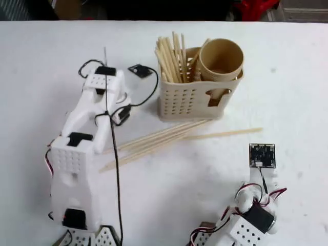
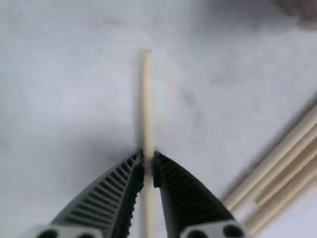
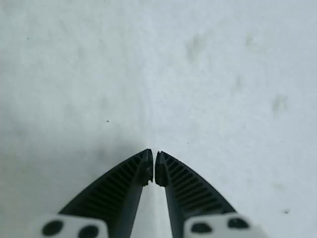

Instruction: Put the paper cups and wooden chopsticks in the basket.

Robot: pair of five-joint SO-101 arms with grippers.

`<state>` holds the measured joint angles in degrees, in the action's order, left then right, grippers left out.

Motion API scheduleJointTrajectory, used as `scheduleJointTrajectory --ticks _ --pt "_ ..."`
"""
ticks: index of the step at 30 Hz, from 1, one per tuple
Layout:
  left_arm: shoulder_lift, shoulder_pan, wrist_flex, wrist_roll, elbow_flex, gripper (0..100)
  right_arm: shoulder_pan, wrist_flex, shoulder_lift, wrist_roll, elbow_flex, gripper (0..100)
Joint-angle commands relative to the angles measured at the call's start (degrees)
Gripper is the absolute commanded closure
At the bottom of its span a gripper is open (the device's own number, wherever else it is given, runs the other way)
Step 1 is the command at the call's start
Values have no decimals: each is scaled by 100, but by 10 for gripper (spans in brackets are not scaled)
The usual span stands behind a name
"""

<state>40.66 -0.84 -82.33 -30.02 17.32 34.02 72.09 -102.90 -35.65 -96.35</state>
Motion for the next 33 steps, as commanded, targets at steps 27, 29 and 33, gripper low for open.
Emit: scheduleJointTrajectory --ticks 27,29,33 --pt "-5833 -2888 2400 2549 246 977 48 -66 -4 0 -53 974" --pt "-5657 -3002 2910 2532 211 977 48 -66 -4 0 -53 974" --pt "-5297 -3020 3895 2505 255 976 48 -66 -4 0 -53 974"
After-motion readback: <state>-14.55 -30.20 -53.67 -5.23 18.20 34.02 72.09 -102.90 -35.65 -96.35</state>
